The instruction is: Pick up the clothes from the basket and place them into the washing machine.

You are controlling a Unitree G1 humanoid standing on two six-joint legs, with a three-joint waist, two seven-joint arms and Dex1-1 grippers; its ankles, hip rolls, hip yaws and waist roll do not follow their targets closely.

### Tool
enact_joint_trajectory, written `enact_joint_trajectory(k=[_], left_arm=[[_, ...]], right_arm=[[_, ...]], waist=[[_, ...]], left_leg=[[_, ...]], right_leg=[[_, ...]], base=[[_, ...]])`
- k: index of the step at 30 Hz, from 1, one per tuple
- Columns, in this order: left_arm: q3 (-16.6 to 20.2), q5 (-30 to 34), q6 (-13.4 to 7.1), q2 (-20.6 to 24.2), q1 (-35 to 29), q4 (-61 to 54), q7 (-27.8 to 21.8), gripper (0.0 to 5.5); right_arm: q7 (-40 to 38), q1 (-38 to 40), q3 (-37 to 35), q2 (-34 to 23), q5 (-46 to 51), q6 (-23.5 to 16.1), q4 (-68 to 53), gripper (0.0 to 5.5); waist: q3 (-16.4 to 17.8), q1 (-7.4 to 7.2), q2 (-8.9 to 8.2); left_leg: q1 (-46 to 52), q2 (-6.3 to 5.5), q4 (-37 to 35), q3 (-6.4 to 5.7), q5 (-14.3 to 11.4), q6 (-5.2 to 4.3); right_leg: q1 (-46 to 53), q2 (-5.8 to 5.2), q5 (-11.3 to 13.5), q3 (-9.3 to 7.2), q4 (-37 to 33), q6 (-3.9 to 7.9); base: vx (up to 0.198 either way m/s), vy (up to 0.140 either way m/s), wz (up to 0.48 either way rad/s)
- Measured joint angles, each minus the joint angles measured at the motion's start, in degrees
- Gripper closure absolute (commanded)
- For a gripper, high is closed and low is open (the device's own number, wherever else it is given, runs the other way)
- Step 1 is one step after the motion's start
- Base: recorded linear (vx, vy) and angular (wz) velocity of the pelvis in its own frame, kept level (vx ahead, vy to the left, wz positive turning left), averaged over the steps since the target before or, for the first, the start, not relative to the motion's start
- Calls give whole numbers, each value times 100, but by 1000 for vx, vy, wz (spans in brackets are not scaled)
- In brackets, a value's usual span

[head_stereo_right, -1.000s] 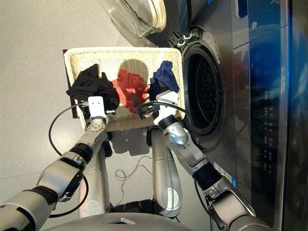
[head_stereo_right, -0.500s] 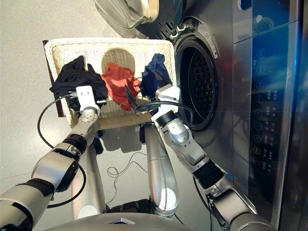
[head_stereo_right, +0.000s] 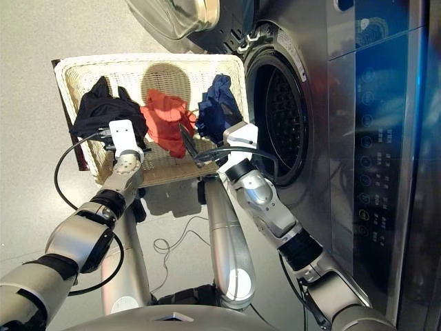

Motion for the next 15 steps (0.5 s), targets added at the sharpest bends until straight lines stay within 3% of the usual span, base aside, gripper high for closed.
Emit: enact_joint_trajectory(k=[6,11,15], left_arm=[[-132,2,-63,-35,537,-729,14,550],[-542,146,-294,74,1376,-2342,-30,550],[-534,255,-464,210,1972,-3548,-160,550]], right_arm=[[-124,93,17,44,-113,-5,27,0],[-288,153,-83,117,-351,-5,179,0],[-498,196,-435,152,-680,0,441,0]], waist=[[0,31,2],[2,323,32],[16,522,271]], left_leg=[[767,-165,-935,124,340,-26],[1475,-302,-1667,215,581,-13],[1772,-446,-1918,114,661,57]], right_leg=[[542,-56,113,7,-476,-3],[1050,-133,154,-16,-793,24],[1351,-287,98,-106,-896,116]], base=[[37,23,5],[24,17,5],[43,28,187]])
